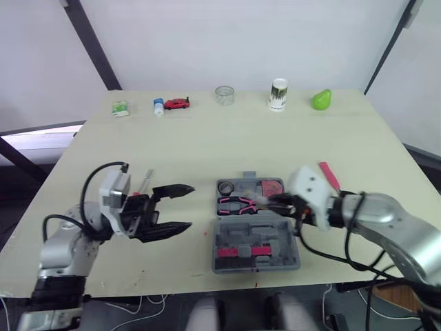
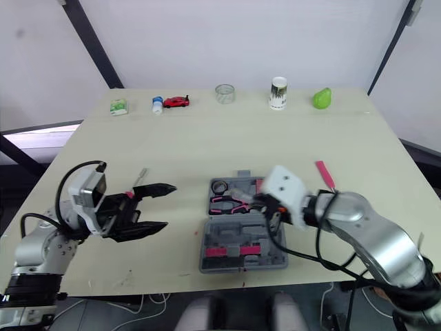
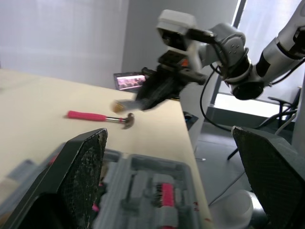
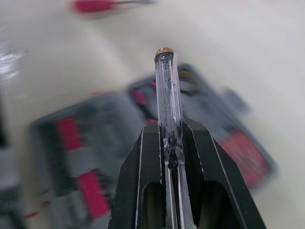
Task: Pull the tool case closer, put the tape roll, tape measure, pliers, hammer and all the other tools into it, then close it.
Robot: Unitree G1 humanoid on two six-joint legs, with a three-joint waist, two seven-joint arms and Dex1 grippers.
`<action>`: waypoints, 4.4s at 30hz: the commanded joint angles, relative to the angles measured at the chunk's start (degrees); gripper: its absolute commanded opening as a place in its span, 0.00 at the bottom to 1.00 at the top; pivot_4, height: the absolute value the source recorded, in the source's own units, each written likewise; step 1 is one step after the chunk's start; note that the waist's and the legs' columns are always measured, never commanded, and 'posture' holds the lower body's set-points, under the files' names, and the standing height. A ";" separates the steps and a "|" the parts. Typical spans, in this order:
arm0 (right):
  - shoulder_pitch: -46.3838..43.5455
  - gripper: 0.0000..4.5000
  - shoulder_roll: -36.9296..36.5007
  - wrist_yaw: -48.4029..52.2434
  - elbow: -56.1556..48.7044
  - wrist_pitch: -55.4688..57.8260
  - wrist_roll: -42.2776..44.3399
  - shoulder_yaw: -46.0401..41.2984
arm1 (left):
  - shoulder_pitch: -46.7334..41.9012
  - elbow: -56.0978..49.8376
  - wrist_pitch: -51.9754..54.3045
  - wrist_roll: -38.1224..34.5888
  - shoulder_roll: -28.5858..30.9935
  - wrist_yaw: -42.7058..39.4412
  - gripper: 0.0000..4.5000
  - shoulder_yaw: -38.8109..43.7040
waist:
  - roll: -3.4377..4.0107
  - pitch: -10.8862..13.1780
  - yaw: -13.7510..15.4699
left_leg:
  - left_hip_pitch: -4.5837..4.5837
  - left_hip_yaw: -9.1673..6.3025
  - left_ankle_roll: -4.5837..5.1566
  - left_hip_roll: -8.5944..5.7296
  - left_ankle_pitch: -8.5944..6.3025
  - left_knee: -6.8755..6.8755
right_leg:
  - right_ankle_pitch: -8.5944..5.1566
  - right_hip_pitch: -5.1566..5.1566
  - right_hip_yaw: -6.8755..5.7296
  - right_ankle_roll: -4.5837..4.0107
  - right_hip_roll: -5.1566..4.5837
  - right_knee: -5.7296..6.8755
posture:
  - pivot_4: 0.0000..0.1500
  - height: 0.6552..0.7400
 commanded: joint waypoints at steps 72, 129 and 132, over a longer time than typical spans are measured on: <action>-22.91 0.99 18.40 16.20 37.40 -7.00 -26.29 28.55 | 7.21 2.71 -8.68 -1.17 6.72 -3.64 1.00 -1.85 | -0.02 0.07 -0.24 | -0.11 0.10 -0.01 0.01 0.00 0.00 | 0.01 -0.19 -0.08 -0.02 -0.10 0.11 | 1.00 1.00; 14.20 0.01 22.40 4.47 33.34 -35.09 -11.58 -9.25 | 11.54 0.54 -6.91 3.70 -1.87 9.35 1.00 2.49 | -0.17 -0.30 0.26 | 0.20 0.26 -0.01 0.03 0.01 -0.06 | 0.02 0.06 0.13 0.00 -0.06 0.10 | 1.00 1.00; 16.98 0.01 23.15 2.32 29.16 -36.32 -8.82 -13.65 | 11.89 0.65 -6.01 4.16 -3.62 13.20 1.00 3.90 | -0.17 -0.29 0.42 | 0.15 0.16 -0.01 0.01 0.01 -0.06 | 0.02 0.07 0.06 0.01 -0.08 0.07 | 1.00 1.00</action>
